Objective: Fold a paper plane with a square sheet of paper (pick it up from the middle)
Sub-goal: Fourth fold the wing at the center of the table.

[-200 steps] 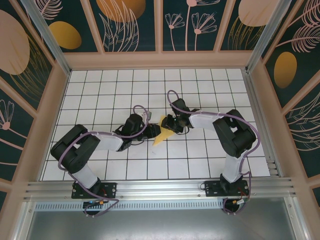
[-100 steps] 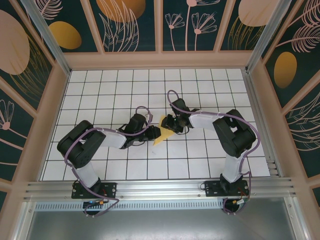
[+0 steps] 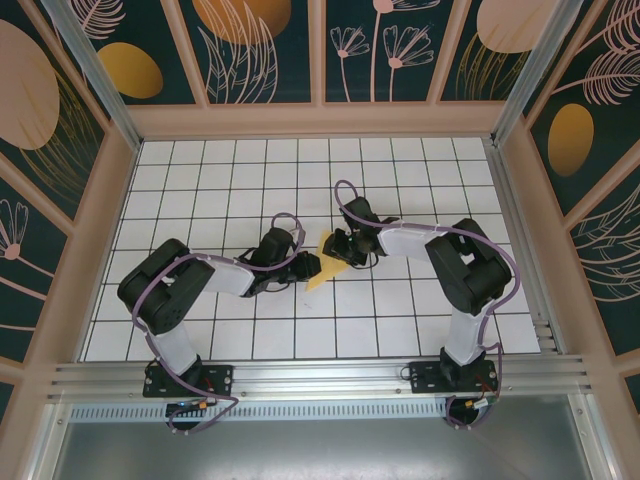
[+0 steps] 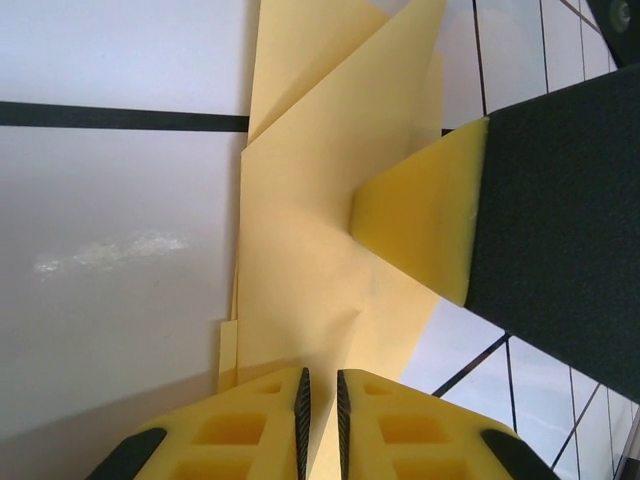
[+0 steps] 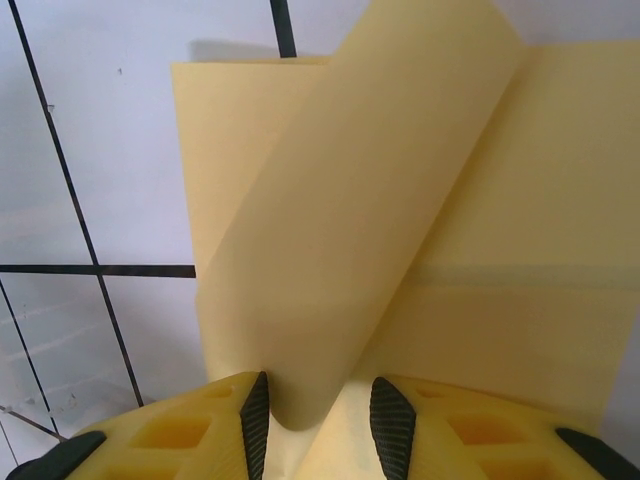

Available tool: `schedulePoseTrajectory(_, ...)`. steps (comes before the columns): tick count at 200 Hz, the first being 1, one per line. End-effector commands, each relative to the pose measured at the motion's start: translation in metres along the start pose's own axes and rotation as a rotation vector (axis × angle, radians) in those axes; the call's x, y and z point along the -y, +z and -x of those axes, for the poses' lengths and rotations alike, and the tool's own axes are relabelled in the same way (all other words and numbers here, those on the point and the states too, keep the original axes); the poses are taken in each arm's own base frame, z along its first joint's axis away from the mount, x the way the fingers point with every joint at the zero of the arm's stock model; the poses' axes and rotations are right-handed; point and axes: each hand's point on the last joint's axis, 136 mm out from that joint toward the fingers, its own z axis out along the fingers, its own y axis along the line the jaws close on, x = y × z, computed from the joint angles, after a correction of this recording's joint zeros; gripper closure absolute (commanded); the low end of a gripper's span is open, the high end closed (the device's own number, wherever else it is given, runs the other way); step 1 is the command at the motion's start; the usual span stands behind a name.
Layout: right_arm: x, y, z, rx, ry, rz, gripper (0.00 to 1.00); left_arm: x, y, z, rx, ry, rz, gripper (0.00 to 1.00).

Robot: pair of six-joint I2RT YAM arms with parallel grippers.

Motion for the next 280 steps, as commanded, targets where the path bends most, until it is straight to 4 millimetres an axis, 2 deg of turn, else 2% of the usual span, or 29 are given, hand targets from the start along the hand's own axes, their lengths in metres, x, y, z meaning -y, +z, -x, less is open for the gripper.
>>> schedulePoseTrajectory(1, 0.096, 0.03, -0.041, -0.107, 0.077, -0.325, 0.62, -0.005, 0.004, -0.001, -0.007, -0.001, 0.029, 0.81)
schedulePoseTrajectory(63, 0.097, 0.031, -0.042, -0.111, 0.078, -0.331, 0.62, -0.012, 0.004, -0.003, -0.009, -0.01, 0.06, 0.83)
schedulePoseTrajectory(87, 0.09, 0.029, -0.039, -0.105, 0.067, -0.306, 0.62, -0.019, 0.006, -0.007, -0.024, -0.019, 0.084, 0.86)
schedulePoseTrajectory(117, 0.049, 0.014, -0.019, -0.043, 0.014, -0.173, 0.62, -0.031, 0.006, -0.013, -0.042, -0.026, 0.135, 0.9)
schedulePoseTrajectory(135, 0.015, -0.007, 0.001, 0.022, -0.038, -0.066, 0.61, -0.038, 0.005, -0.016, -0.052, -0.03, 0.161, 0.92)
schedulePoseTrajectory(158, -0.028, -0.042, 0.023, 0.117, -0.12, 0.064, 0.61, -0.042, 0.005, -0.02, -0.067, -0.03, 0.177, 0.94)
schedulePoseTrajectory(173, -0.042, -0.063, 0.031, 0.17, -0.163, 0.111, 0.61, -0.044, 0.006, -0.021, -0.072, -0.031, 0.181, 0.95)
schedulePoseTrajectory(187, -0.049, -0.072, 0.031, 0.188, -0.196, 0.151, 0.62, -0.045, 0.006, -0.022, -0.076, -0.03, 0.181, 0.95)
schedulePoseTrajectory(202, -0.049, -0.068, 0.025, 0.163, -0.214, 0.171, 0.66, -0.044, 0.007, -0.023, -0.081, -0.031, 0.179, 0.96)
schedulePoseTrajectory(245, -0.049, -0.037, 0.003, 0.035, -0.249, 0.211, 0.83, -0.044, 0.008, -0.023, -0.09, -0.028, 0.182, 0.96)
schedulePoseTrajectory(280, -0.036, -0.02, -0.005, -0.009, -0.243, 0.192, 0.88, -0.046, 0.008, -0.024, -0.097, -0.033, 0.193, 0.97)
